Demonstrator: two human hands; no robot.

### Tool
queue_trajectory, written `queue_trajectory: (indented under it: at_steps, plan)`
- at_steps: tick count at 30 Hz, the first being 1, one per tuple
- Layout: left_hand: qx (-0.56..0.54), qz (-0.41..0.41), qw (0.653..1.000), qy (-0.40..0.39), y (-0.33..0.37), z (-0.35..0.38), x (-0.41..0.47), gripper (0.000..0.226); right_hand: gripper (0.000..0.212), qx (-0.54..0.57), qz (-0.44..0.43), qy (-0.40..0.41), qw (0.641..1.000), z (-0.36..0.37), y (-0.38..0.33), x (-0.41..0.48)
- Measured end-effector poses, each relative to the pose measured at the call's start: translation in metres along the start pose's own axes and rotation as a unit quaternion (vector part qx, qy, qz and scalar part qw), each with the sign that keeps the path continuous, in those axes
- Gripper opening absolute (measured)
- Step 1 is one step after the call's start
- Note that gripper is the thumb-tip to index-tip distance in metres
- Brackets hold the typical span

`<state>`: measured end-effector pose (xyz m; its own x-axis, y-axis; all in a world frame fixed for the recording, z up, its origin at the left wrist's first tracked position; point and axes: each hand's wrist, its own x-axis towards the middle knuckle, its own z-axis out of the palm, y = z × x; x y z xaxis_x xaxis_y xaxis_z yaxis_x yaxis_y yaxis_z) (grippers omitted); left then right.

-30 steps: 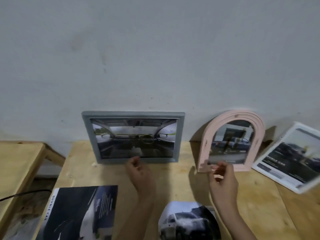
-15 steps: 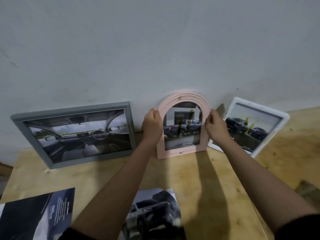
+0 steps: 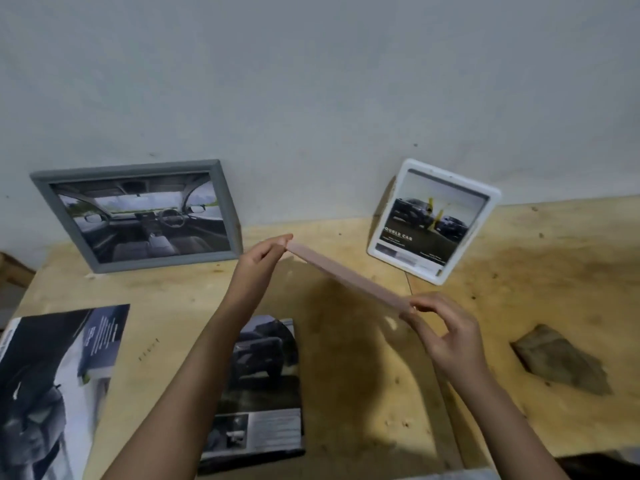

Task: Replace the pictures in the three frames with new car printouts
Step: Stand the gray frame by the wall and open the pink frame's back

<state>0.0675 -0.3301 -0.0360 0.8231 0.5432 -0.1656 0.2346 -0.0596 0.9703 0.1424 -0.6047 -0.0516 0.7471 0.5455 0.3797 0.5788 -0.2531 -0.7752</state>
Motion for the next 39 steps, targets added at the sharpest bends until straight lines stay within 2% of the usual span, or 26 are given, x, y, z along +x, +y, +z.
queue_trajectory:
  at_steps: [3,7,12,15,18,20,23,25,27,29,33,36,39]
  plan:
    - [0.014,-0.019,0.998,-0.059,-0.011,0.027,-0.022,0.031,0.011,-0.046,-0.062,-0.018,0.997,-0.024,0.013,-0.04]
    - [0.054,-0.039,0.991,-0.112,-0.029,0.06,-0.034,0.034,0.001,-0.122,-0.083,-0.073,0.986,-0.035,0.039,-0.086]
    - [0.088,-0.067,0.982,-0.155,-0.055,0.084,-0.033,0.031,0.023,-0.165,-0.129,-0.132,0.969,-0.009,0.063,-0.125]
    - [0.115,-0.084,0.976,-0.162,-0.072,0.09,-0.029,0.033,0.022,-0.167,-0.152,-0.135,0.965,0.009,0.07,-0.133]
    - [0.137,-0.106,0.974,-0.145,-0.091,0.094,-0.03,0.035,0.016,-0.149,-0.143,-0.14,0.968,0.018,0.077,-0.136]
    - [0.172,-0.113,0.97,-0.132,-0.099,0.099,-0.038,0.038,0.011,-0.146,-0.121,-0.17,0.967,0.023,0.082,-0.139]
    - [0.234,-0.072,0.964,-0.105,-0.109,0.108,-0.063,0.043,0.021,-0.153,-0.095,-0.229,0.957,0.023,0.086,-0.143]
    - [0.227,-0.032,0.972,-0.051,-0.115,0.11,-0.086,0.043,0.028,-0.116,-0.047,-0.223,0.967,0.016,0.081,-0.134]
    - [0.2,-0.031,0.979,0.014,-0.127,0.11,-0.114,0.047,0.028,-0.085,0.002,-0.202,0.976,0.013,0.077,-0.117]
    - [0.202,-0.032,0.978,0.024,-0.143,0.113,-0.143,0.056,0.029,-0.098,0.018,-0.21,0.973,0.016,0.074,-0.092]
    - [0.272,-0.011,0.962,-0.008,-0.159,0.127,-0.181,0.092,0.036,-0.184,-0.005,-0.339,0.923,0.043,0.061,-0.04]
    - [0.306,-0.038,0.951,0.021,-0.157,0.132,-0.187,0.113,0.046,-0.263,-0.083,-0.446,0.851,0.064,0.051,-0.022]
    - [0.353,-0.053,0.934,0.032,-0.154,0.136,-0.187,0.12,0.048,-0.318,-0.191,-0.505,0.779,0.073,0.048,-0.02]
